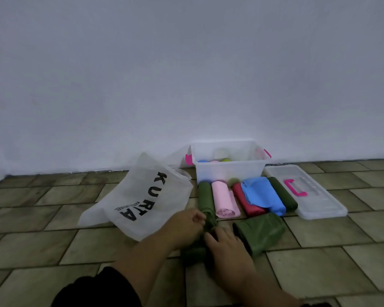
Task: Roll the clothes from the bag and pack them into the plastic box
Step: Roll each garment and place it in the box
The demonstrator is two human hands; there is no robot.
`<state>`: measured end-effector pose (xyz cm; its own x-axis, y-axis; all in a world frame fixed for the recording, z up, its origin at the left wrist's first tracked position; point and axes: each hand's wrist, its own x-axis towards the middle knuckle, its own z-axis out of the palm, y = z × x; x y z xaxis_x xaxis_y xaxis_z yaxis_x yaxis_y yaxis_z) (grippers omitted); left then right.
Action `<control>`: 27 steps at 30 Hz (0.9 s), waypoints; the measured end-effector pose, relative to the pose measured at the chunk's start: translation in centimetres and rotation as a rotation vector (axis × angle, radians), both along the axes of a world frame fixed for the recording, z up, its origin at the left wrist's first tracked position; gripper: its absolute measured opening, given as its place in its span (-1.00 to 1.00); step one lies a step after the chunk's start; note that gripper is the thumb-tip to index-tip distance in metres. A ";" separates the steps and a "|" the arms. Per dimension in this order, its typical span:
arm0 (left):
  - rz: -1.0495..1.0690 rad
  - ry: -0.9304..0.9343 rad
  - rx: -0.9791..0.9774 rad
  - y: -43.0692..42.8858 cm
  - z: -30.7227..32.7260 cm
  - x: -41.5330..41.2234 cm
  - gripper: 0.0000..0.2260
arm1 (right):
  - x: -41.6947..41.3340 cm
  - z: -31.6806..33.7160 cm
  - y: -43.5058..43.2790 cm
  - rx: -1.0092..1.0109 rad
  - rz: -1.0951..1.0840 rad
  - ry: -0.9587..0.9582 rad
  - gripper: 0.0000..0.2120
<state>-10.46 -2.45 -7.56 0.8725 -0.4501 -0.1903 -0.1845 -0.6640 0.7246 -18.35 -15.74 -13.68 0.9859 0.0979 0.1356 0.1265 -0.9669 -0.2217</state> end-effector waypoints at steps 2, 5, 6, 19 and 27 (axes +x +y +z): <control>-0.107 -0.019 0.292 -0.1 -1.7 -0.4 -0.75 | -0.8 -0.1 0.3 0.075 -0.045 -0.006 -0.52; -0.171 -0.058 0.388 -0.3 -2.5 -0.8 -0.69 | -1.8 0.0 1.8 0.206 -0.197 0.012 -0.24; -0.168 -0.047 0.367 -0.5 -2.5 -0.8 -0.69 | -1.8 0.0 2.4 0.223 -0.238 0.049 -0.11; -0.284 0.016 0.553 -1.1 -1.8 -1.3 -0.69 | -1.9 -0.3 4.8 0.173 -0.402 0.048 -0.17; -0.271 -0.107 0.480 -0.2 -2.9 -2.6 -0.64 | -2.0 -0.3 2.7 0.054 -0.216 0.096 -0.27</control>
